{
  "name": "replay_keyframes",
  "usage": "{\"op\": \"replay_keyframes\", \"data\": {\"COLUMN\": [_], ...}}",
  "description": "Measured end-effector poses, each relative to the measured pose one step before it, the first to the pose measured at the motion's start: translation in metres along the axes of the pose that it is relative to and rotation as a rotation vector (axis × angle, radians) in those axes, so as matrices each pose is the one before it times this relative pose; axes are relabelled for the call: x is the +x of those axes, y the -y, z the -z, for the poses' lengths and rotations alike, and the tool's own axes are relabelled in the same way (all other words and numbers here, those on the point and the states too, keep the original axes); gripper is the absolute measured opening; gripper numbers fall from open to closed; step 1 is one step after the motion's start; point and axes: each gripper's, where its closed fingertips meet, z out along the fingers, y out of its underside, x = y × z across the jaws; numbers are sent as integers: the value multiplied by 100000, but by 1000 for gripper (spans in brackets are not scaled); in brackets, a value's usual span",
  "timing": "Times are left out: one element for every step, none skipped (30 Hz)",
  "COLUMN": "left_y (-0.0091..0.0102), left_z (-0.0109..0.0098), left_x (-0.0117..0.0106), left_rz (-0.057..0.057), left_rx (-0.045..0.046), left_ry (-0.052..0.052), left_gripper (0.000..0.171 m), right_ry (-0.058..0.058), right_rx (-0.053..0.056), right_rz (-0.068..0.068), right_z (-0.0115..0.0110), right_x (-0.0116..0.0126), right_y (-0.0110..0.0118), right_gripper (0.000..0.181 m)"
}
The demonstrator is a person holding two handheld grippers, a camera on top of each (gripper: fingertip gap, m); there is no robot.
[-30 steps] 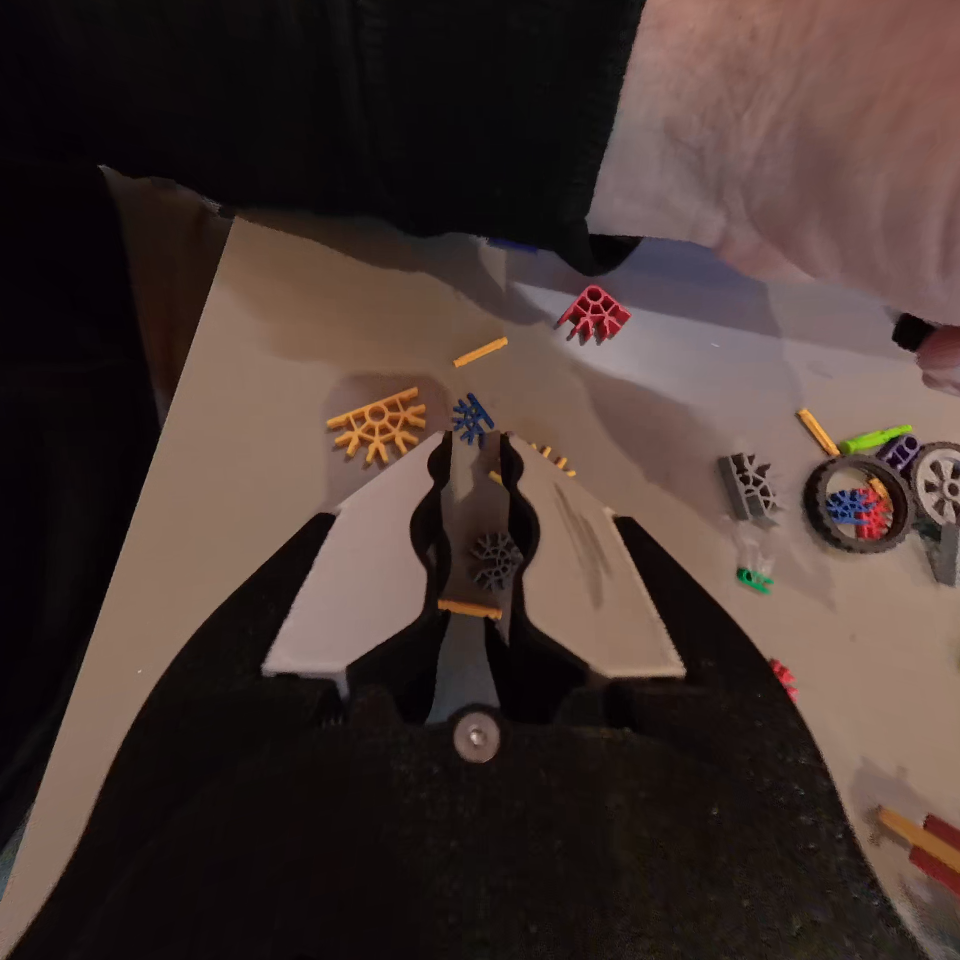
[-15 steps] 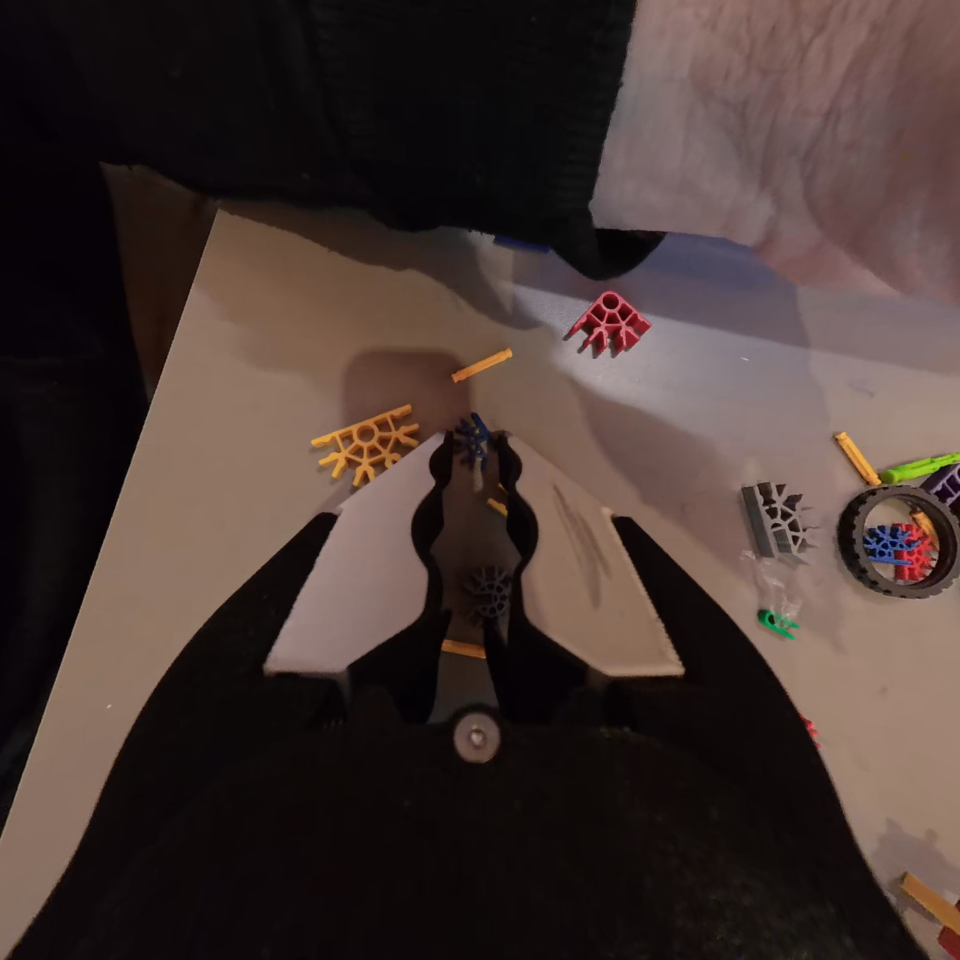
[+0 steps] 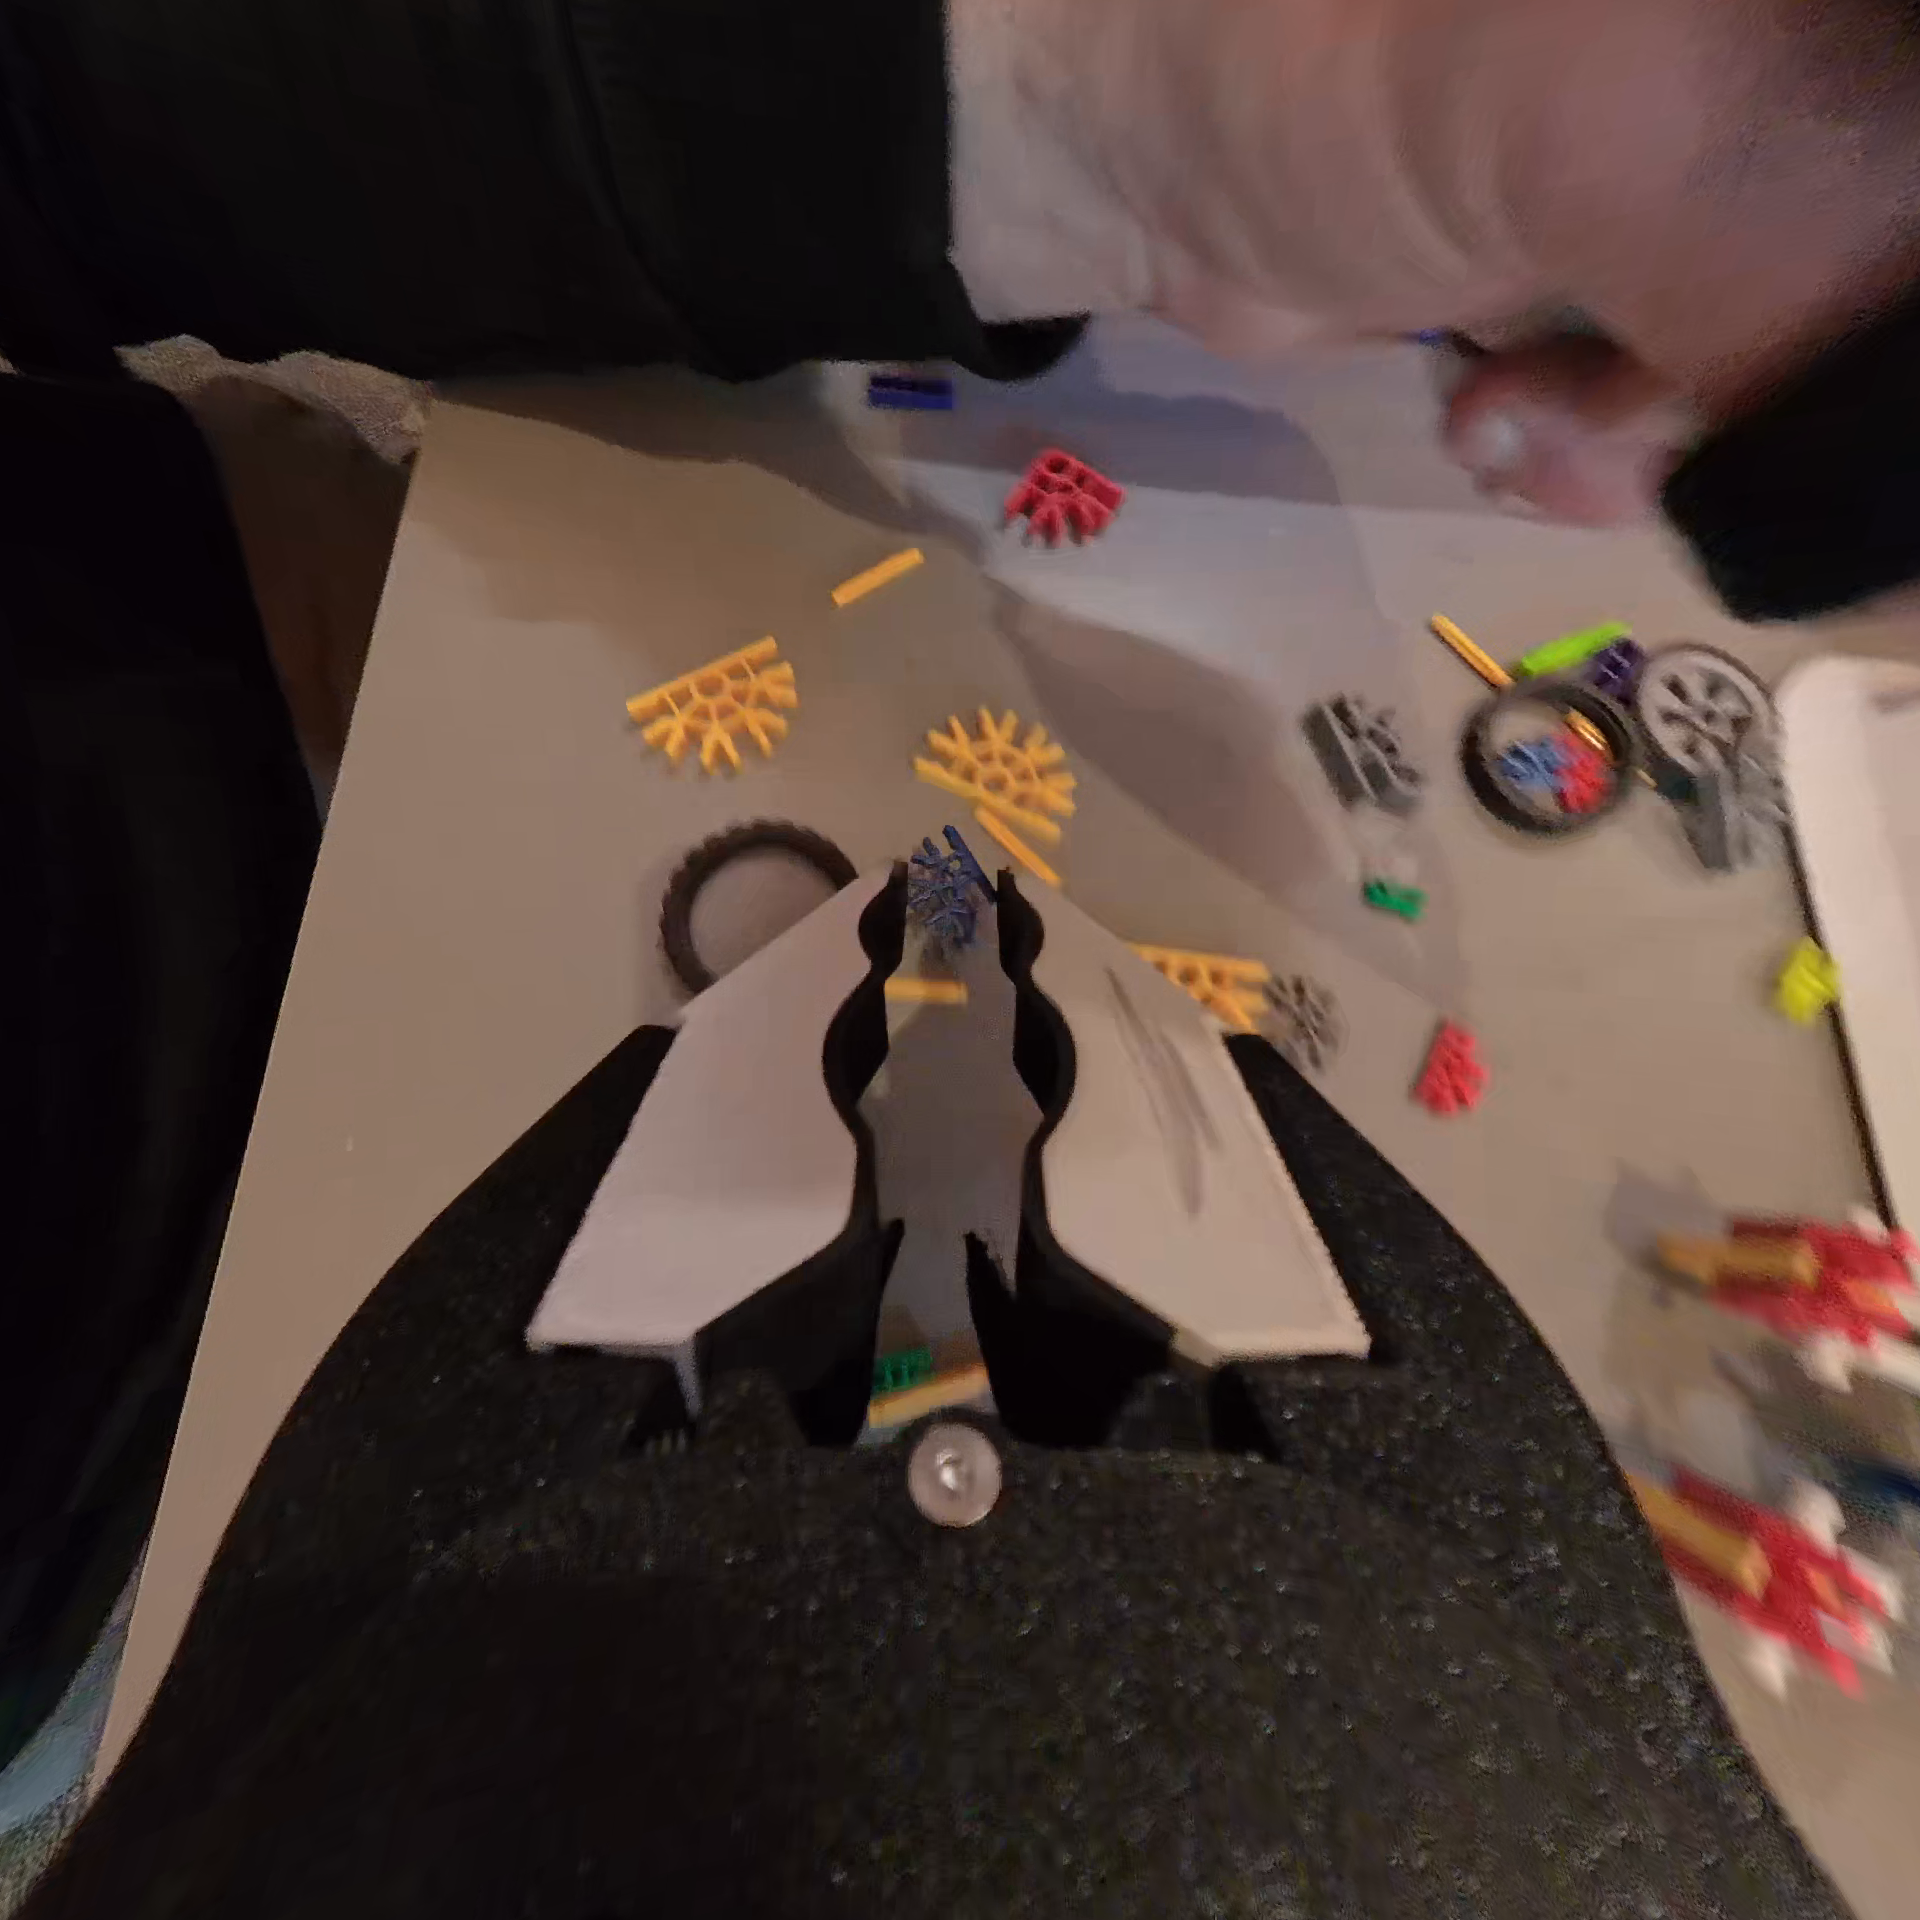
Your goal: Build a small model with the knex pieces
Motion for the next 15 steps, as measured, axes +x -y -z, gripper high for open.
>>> {"op": "replay_keyframes", "data": {"left_y": [-201,-182,-153,-246,-293,-190,-117,-179,-275,-326,-390,-448,-347,-266,-225], "left_z": [-234,-267,-285,-310,-294,-259,-266,-328,-385,-452,-522,-576,-619,-650,-677], "left_x": [693,798,761,745,738,606,542,528,604,667,658,588,440,445,482], "left_rz": [-478,-625,-1263,-1900,-2144,-1377,-97,943,1485,1483,941,29,-476,-193,130], "left_rx": [-1317,-1291,-1152,-1977,-2412,-1502,-785,-736,-1030,-1150,-1487,-2085,-1888,-1746,-1785], "left_ry": [-3003,-3333,-2707,-2429,-2509,-2109,-2290,-2802,-3530,-3914,-3548,-2745,-1649,-1835,-2159], "left_gripper": [0,0,0,1,0,0,0,0,0,1,1,1,1,1,1], "right_ry": [-2435,-2534,-2711,-2944,-2924,-2631,-2367,-2319,-2551,-2667,-2444,-2042,-1833,-1750,-1483], "right_rx": [678,769,793,790,811,956,1134,1037,540,-45,-122,261,458,445,492], "right_rz": [-1507,-1662,-1604,-1553,-1579,-1566,-1613,-1628,-1364,-1092,-1162,-1369,-1348,-1255,-1305], "right_z": [1162,1253,1334,1362,1360,1328,1247,1114,955,786,630,491,370,266,166], "right_x": [465,531,598,681,721,703,693,724,780,837,834,788,757,727,674], "right_y": [-541,-558,-562,-574,-557,-514,-466,-453,-503,-584,-608,-528,-466,-443,-396], "right_gripper": [16,16,16,16,16,16,16,16,16,16,16,16,16,16,16]}}
